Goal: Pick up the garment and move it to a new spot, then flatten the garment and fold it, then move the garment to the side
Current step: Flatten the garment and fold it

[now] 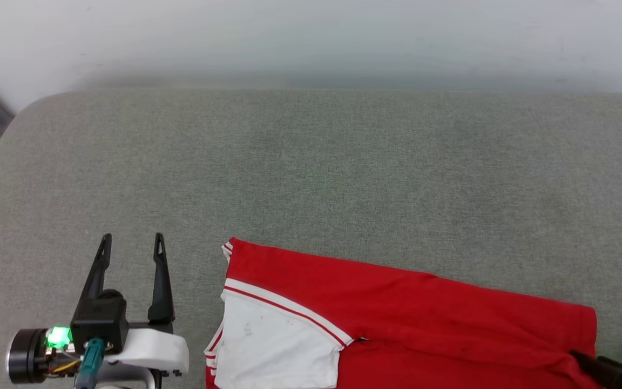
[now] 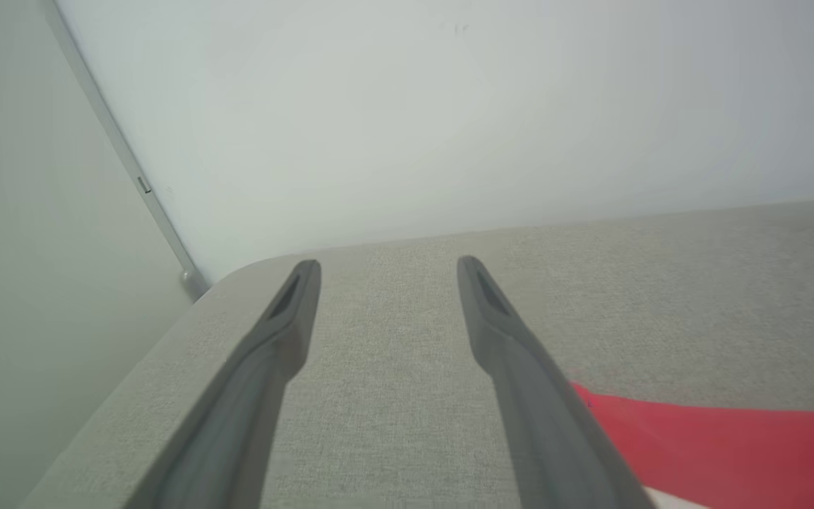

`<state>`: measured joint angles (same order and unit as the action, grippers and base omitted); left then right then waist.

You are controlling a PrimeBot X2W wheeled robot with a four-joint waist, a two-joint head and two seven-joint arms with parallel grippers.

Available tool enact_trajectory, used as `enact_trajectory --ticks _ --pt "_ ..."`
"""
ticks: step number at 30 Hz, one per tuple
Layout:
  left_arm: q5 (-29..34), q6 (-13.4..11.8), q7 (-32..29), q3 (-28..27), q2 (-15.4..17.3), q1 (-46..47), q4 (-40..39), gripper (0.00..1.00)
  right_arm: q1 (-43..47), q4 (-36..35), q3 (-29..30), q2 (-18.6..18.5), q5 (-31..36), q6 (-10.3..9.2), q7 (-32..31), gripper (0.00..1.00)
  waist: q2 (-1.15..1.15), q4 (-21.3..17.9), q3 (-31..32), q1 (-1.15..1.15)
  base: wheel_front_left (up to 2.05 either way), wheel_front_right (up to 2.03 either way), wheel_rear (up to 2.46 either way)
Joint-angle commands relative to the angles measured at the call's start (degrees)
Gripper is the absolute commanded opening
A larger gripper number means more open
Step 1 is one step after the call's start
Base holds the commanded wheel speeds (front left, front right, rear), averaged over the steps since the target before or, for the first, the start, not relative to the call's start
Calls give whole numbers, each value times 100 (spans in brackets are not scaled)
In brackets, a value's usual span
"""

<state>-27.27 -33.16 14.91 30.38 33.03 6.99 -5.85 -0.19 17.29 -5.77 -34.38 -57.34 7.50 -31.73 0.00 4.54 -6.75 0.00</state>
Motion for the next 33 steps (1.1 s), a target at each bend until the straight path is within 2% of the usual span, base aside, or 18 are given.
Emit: enact_trajectory --ticks 1,10,17,18,19,20,23,27,33 --pt "166 44 39 -171 -110 -161 -13 100 74 4 -48 64 -50 -2 -81 100 0 17 -17 0 0 0 0" --pt "1068 504 39 -1022 -965 -846 75 100 199 143 -534 461 -325 -2 -546 100 0 96 -35 0 0 0 0" --pt "1693 1003 34 -1203 -1557 -1150 302 100 31 394 -795 721 -285 -2 -622 100 0 155 -8 0 0 0 0" --pt "1763 1053 34 -1236 -1634 -1163 334 100 1 420 -801 731 -294 -2 -629 81 0 156 -5 0 0 0 0" --pt "1824 1114 34 -1272 -1709 -1181 365 100 -37 438 -796 733 -297 -2 -625 25 0 160 -1 0 0 0 0" --pt "1893 1165 34 -1308 -1771 -1215 404 100 -84 445 -787 724 -280 -2 -596 0 0 162 4 0 0 0 0" --pt "2071 1277 34 -1424 -1934 -1263 451 100 -163 466 -731 664 -274 -2 -508 0 0 167 32 0 0 0 0" --pt "2277 1301 34 -1625 -2119 -1364 377 100 -222 427 -579 489 -334 -2 -419 0 0 172 114 0 0 0 0" --pt "2442 1448 34 -1816 -2216 -1503 316 100 -265 254 -254 120 -429 -2 -398 0 0 147 274 0 0 0 0"
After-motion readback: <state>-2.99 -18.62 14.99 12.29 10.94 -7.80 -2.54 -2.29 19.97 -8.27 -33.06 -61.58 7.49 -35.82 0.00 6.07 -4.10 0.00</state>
